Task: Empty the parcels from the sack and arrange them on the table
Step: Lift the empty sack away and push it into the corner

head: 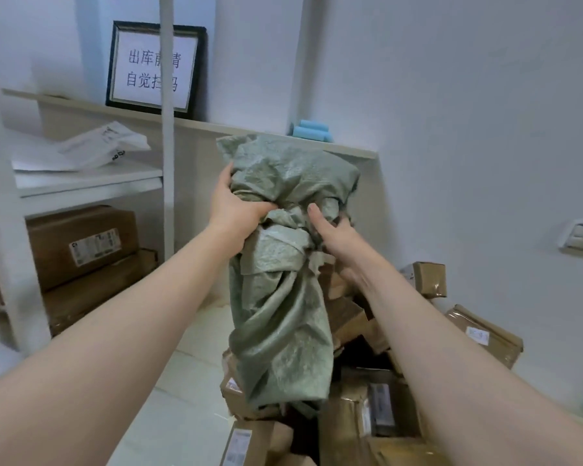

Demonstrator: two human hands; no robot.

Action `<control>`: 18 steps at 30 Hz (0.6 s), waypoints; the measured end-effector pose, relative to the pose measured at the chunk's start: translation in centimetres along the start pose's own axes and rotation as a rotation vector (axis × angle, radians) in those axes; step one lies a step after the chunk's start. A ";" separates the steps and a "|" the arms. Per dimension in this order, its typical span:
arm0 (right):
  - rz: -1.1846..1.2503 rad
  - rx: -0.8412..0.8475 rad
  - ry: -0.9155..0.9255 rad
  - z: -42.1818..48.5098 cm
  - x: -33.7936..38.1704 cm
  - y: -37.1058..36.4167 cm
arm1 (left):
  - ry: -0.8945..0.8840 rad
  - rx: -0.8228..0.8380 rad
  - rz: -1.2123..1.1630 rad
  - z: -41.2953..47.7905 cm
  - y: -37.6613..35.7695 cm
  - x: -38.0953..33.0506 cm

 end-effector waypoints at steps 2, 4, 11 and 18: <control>-0.198 0.135 -0.094 -0.3 -0.9 -2.2 | -0.029 -0.114 0.050 2.4 2.9 0.7; -0.529 0.284 -0.197 -0.3 -3.3 -4.4 | -0.019 -0.187 0.099 4.7 5.5 2.2; -0.815 -0.068 -0.364 6.2 -12.1 -12.5 | 0.054 -0.090 0.168 9.6 11.1 10.1; 0.164 -0.353 -0.558 11.4 -12.5 -15.2 | 0.092 0.049 0.402 12.8 14.0 18.6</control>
Point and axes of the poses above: each hand's wrist, its own z-axis towards the middle knuckle, its own y-axis out of the back of the hand, x = y × z, the point moved 5 cm from there along z, towards the middle knuckle, and after that the axes turned 6 degrees about -y, right-handed, at the moved point
